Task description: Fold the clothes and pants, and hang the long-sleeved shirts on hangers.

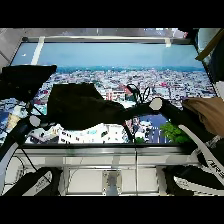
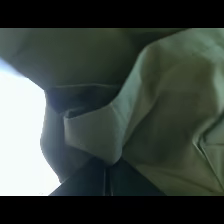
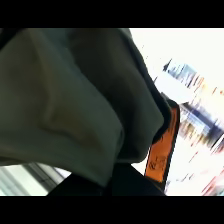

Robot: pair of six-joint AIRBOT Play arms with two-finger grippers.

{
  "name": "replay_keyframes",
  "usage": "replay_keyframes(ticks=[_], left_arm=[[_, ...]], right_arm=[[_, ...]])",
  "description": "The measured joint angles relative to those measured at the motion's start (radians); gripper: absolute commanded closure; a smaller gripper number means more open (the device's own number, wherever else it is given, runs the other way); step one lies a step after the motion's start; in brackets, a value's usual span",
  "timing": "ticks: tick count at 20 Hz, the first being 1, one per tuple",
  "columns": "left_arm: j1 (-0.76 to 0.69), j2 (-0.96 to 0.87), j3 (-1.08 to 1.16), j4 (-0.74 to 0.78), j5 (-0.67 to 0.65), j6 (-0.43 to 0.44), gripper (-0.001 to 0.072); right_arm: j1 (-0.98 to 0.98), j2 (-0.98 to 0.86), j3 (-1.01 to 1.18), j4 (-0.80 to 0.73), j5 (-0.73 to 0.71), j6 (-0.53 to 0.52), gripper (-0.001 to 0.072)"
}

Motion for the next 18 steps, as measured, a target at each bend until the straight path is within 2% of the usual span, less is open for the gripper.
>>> replay_keyframes(ticks=[4,8,13,18], left_arm=[[0.002,0.134,0.133,-0.003,-0.042,0.133,0.0700],[0.003,0.345,0.331,-0.003,-0.072,0.229,0.0700],[0.003,0.571,0.552,-0.009,-0.135,0.268,0.0701],[0.003,0.663,0.660,-0.048,-0.380,0.278,0.0701]], right_arm=[[-0.028,0.036,0.126,-0.064,0.092,-0.001,0.0693],[-0.048,0.134,0.363,-0.115,0.307,-0.001,0.0693],[-0.026,0.244,0.720,-0.126,0.506,0.061,0.0695],[-0.017,0.267,0.955,-0.136,0.734,0.196,0.0696]])
